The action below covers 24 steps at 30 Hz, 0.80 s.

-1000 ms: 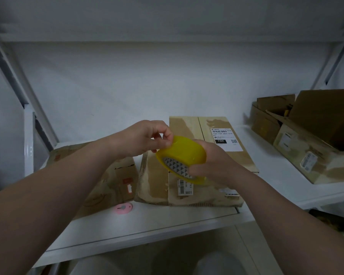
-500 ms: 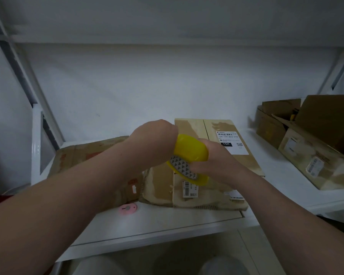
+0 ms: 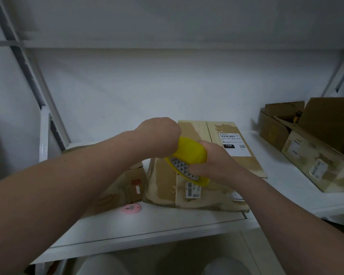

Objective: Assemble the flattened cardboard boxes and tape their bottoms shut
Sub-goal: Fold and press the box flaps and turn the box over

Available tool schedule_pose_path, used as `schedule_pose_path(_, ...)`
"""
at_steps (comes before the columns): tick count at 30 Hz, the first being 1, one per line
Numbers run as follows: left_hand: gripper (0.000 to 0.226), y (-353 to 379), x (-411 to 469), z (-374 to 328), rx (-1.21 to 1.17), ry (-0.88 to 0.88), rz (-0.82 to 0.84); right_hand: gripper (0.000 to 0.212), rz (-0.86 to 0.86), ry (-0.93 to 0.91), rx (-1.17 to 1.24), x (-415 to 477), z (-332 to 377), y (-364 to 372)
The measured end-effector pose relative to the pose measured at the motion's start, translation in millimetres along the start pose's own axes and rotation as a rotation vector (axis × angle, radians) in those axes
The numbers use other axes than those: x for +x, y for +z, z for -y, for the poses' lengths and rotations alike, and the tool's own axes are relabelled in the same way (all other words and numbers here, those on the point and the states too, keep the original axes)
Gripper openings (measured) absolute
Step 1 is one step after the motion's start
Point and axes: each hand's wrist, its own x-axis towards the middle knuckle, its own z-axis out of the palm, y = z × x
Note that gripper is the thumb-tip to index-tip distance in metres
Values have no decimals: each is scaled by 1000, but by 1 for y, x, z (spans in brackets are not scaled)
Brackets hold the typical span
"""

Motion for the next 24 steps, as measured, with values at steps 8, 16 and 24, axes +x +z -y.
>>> schedule_pose_path(8,11,3,-7,6,-44,25,18,33,-3,34,-50,2,0,3)
schedule_pose_path(16,35,6,-6,1,45,46,91,23,-4,28,-123,0,5,4)
schedule_pose_path(24,35,17,-7,19,-264,168,-86,25,-14,23,-30,-1,3,2)
